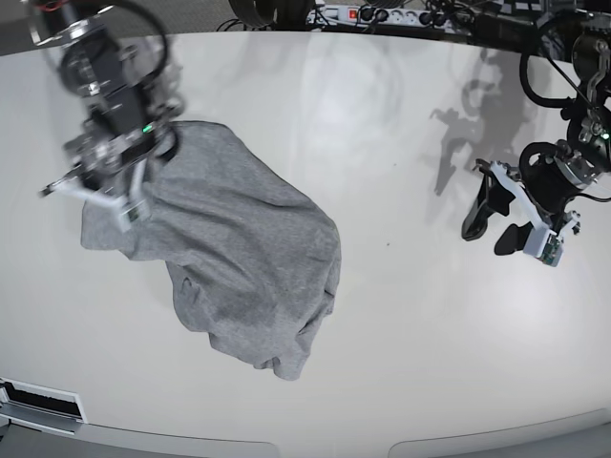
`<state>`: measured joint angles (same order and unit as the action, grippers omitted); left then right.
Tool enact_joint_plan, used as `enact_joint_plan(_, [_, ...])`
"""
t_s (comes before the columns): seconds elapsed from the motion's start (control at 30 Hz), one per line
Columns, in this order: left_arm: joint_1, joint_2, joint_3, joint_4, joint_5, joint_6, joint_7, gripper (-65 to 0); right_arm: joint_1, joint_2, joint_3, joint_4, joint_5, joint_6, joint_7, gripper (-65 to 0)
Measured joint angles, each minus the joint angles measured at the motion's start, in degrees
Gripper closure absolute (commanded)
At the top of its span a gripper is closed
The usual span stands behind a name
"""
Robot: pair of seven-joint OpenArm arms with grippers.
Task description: Layout the t-shirt on the table in an organized manner, then fold the t-shirt properly
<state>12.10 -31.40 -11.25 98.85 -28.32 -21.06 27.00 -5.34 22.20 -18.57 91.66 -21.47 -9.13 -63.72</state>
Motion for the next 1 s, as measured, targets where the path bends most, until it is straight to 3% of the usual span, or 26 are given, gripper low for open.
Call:
enact_joint_plan(0.07, [0.13,0.00,0.00,0.00,0.02,-0.20,0.09,-35.6,1.66,2.23,3.82,0.59,1.01,-2.45,5.42,0.0])
enact_joint_plan(0.13, [0.28,-0.07,-0.02,0.00,0.02,0.00,0.07,-35.6,2.16,2.95,7.91,0.85,5.35,-0.55,11.17,0.0])
enact_joint_plan(0.2, [0.31,-0.02,-0.02,0.00,0.02,0.00,0.09,-35.6,2.86,2.56,10.47,0.68,15.37,6.47,13.99,0.0])
enact_joint_plan(0.37, [0.28,-0.04,0.00,0.00,0.00,0.00,0.09,-35.6,10.32,1.75,11.82,0.42,42.36,28.28,20.96,0.0])
enact_joint_plan(0.43, [0.28,-0.07,-0.02,0.00,0.00,0.02,0.09,-35.6,13.31,-0.79,12.04,0.66,48.19,34.42,21.55,0.0])
enact_joint_plan(0.5, [0.28,-0.04,-0.02,0.00,0.00,0.00,0.09,-35.6,14.86,-4.96,12.00,0.24,49.53,38.25,21.46,0.0])
enact_joint_plan(0.63, [0.31,-0.04,0.00,0.00,-0.02,0.00,0.28,-35.6,17.38,-13.64,10.19,-5.53,40.89,38.95,19.04,0.0])
enact_joint_plan(0.73, [0.28,-0.07,-0.02,0.00,0.00,0.00,0.55,-35.6,20.02,-17.64,6.36,-12.92,37.00,37.44,19.93,0.0])
enact_joint_plan(1.0, [0.28,-0.07,-0.02,0.00,0.00,0.00,1.14,-35.6,25.70,-24.37,-3.67,-38.95,22.49,24.15,30.80,0.0])
